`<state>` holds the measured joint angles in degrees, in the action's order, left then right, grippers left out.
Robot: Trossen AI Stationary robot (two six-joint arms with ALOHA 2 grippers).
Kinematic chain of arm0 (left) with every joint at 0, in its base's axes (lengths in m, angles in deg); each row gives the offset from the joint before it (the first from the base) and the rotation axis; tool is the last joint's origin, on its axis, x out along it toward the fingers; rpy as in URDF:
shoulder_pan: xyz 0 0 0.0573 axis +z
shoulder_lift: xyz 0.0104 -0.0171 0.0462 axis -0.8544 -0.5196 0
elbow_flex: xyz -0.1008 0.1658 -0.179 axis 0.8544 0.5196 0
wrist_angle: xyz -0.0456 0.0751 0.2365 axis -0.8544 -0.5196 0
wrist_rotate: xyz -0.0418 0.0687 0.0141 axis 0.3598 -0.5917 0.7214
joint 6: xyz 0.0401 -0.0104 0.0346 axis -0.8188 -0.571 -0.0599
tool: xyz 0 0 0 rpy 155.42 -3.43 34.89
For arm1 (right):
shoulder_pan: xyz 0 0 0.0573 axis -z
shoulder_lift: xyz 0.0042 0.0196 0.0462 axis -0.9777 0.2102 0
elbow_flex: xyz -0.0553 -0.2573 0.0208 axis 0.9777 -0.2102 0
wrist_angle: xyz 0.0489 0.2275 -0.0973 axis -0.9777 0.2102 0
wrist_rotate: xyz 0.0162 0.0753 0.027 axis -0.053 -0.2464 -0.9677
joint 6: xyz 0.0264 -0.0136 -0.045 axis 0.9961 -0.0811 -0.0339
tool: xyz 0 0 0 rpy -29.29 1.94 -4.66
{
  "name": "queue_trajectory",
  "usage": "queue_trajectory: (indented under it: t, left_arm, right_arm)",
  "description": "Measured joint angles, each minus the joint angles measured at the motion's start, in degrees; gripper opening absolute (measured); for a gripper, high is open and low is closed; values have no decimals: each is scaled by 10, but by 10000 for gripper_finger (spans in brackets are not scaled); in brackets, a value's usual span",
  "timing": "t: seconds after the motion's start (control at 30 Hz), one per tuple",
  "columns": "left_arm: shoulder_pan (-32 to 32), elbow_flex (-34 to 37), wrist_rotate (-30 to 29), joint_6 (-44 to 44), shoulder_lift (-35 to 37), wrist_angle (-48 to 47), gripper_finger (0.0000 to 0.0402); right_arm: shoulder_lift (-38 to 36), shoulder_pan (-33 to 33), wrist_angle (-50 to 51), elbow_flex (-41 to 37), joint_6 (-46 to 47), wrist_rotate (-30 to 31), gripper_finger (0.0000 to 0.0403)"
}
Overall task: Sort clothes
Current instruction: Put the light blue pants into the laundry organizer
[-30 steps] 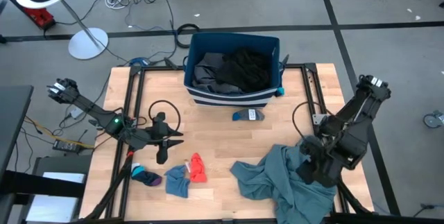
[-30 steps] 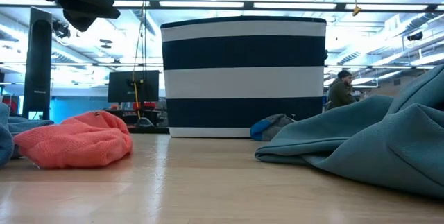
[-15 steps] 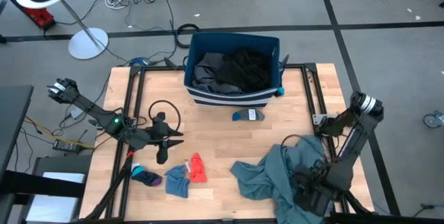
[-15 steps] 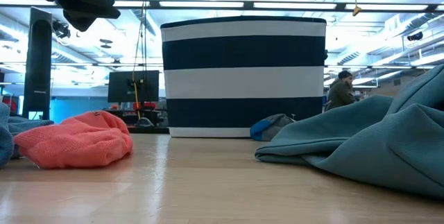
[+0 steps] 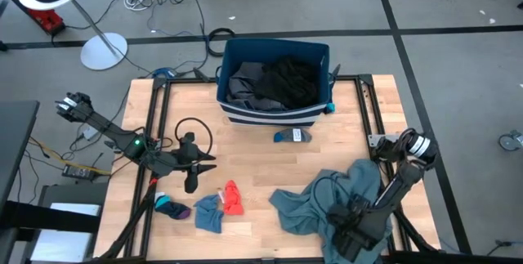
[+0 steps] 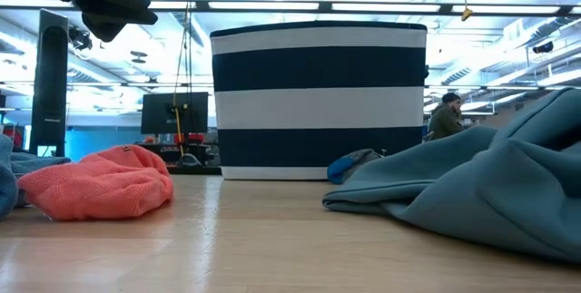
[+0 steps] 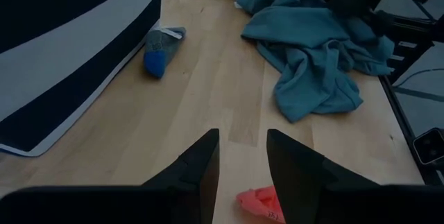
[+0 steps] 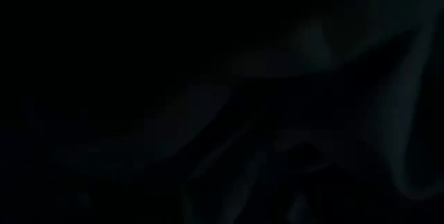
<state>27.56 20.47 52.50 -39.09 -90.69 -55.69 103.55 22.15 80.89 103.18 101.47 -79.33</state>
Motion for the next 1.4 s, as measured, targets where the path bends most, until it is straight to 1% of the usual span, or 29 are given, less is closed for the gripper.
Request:
queue_trajectory:
  t: [0.1,0.17,0.27,0.3,0.5,0.67,0.9,1.1,1.2,1.4]
  left_arm:
    - [0,0,0,0,0,0,126]
    - [0,0,0,0,0,0,126]
    - [0,0,0,1,0,0,126]
    - [0,0,0,1,0,0,126]
    - [0,0,0,1,0,0,126]
    - [0,0,0,1,0,0,126]
    - [0,0,0,1,0,0,126]
    - [0,0,0,1,0,0,126]
    - [0,0,0,1,0,0,126]
    - [0,0,0,-3,0,-1,126]
  right_arm:
    - [4,0,-12,1,2,3,180]
    - [1,0,-13,0,9,7,129]
    - [-15,-2,-11,0,20,19,39]
    - [-21,-4,-8,0,21,20,21]
    - [-71,-10,43,0,60,18,9]
    - [-131,-12,89,7,91,53,8]
    - [-182,-9,191,81,94,176,8]
    - [-187,2,292,177,68,274,7]
    - [-187,14,311,224,31,332,7]
    - [-188,70,310,302,-97,458,7]
